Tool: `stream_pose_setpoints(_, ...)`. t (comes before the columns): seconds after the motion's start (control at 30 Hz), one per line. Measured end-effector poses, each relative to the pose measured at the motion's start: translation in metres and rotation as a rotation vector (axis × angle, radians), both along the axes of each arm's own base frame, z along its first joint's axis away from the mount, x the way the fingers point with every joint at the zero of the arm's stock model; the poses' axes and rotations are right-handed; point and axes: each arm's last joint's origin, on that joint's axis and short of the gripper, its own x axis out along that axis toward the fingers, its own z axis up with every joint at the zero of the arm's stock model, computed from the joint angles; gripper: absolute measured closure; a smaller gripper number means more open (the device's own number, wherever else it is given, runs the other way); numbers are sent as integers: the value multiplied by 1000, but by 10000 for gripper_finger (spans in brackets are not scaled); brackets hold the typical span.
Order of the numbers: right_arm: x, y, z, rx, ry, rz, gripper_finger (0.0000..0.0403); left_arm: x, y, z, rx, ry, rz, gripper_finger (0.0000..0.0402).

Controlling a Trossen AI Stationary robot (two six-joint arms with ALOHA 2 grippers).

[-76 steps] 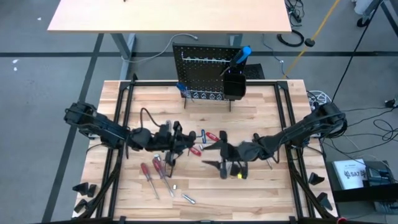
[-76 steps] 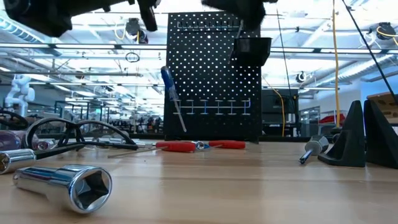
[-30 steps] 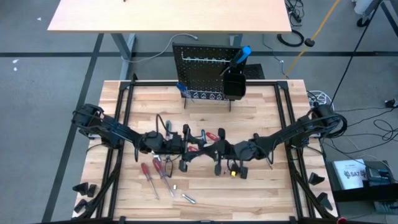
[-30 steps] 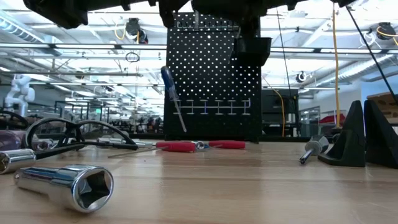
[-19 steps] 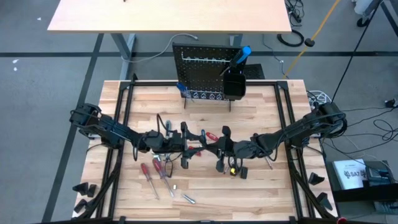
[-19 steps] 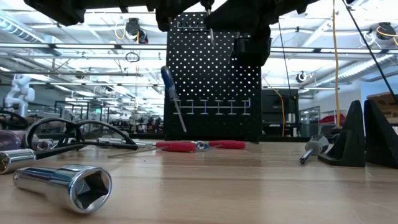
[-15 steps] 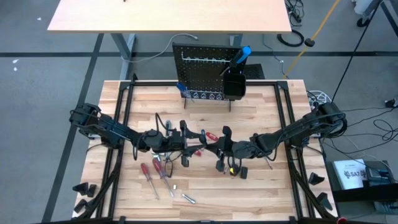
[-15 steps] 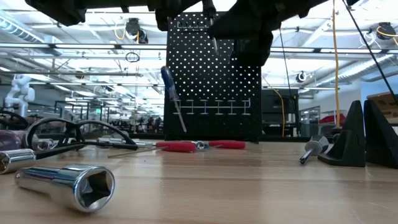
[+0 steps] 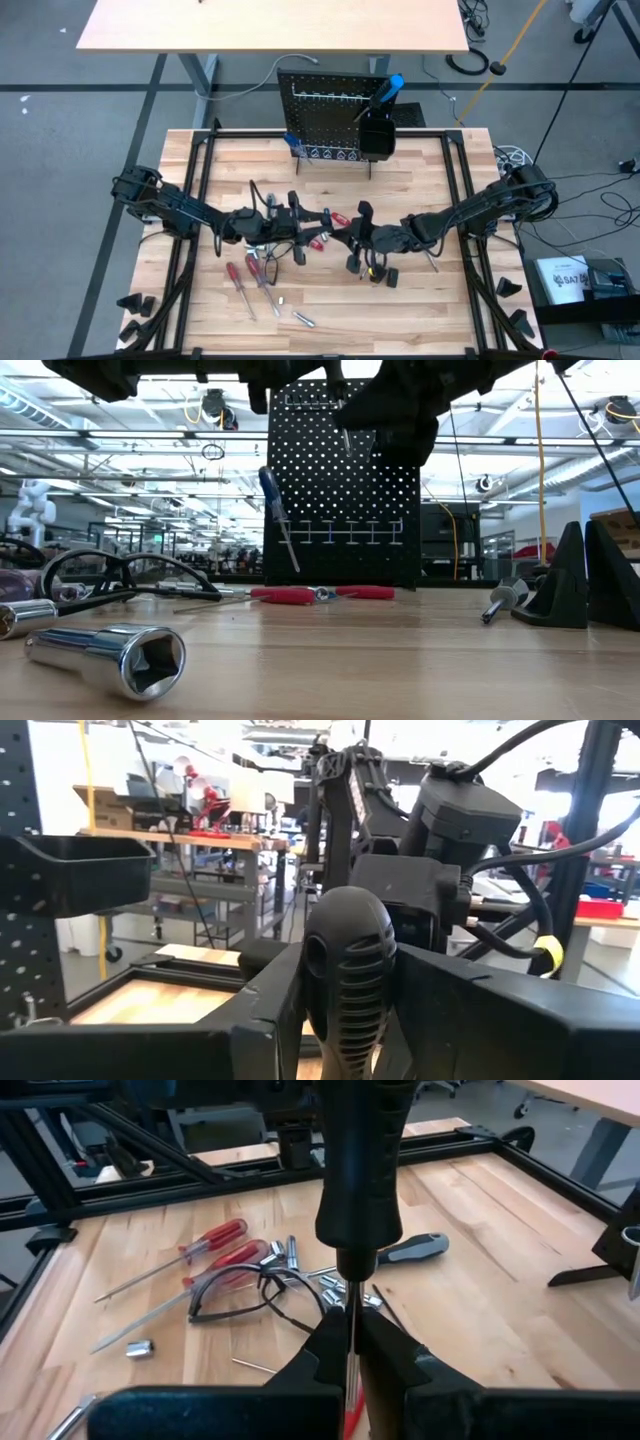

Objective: Hang tools onto peg board
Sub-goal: Hang the black screwdriver onto the peg board

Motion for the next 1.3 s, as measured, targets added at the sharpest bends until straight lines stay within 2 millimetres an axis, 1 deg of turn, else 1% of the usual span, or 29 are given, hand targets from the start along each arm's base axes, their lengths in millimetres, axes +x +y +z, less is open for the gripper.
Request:
stream_pose_setpoints(0.1, 0, 0, 0, -7, 0, 3, 379, 0, 0, 0, -2, 0, 13, 277)
stream_pose_setpoints(0.27, -1, 0, -1, -16, 17, 4, 316, 0, 1, -1, -7, 11, 58, 277)
stream_pose_setpoints(0.33, -5, -1, 1, -30, 50, 8, 295, 0, 2, -2, -10, 20, 97, 277)
stream_pose_setpoints(0.47, -24, -8, 15, -47, 107, -43, 269, -2, 1, -2, -19, 27, 188, 277)
stream_pose_setpoints(0.6, -49, -16, 27, -105, 177, -129, 259, -4, 3, -2, -31, 31, 325, 277)
stream_pose_setpoints(0.7, -66, -21, 35, -150, 226, -168, 259, -4, 11, 0, -119, -10, 423, 277)
stream_pose_setpoints(0.8, -79, -26, 40, -146, 240, -196, 264, -3, 19, -1, -209, -45, 465, 277)
stream_pose_setpoints(0.87, -88, -26, 36, -131, 230, -192, 269, 1, 22, -7, -244, -63, 505, 277)
stream_pose_setpoints(0.93, -99, -26, 27, -100, 230, -181, 275, 6, 27, -15, -270, -106, 524, 277)
stream_pose_setpoints(1.07, -129, -27, 4, 39, 194, -214, 290, 19, 39, -34, -323, -235, 546, 277)
stream_pose_setpoints(1.2, -155, -29, -22, 166, 112, -233, 304, 43, 54, -52, -328, -270, 591, 277)
stream_pose_setpoints(1.3, -167, -30, -36, 251, 42, -228, 312, 64, 61, -52, -292, -282, 600, 277)
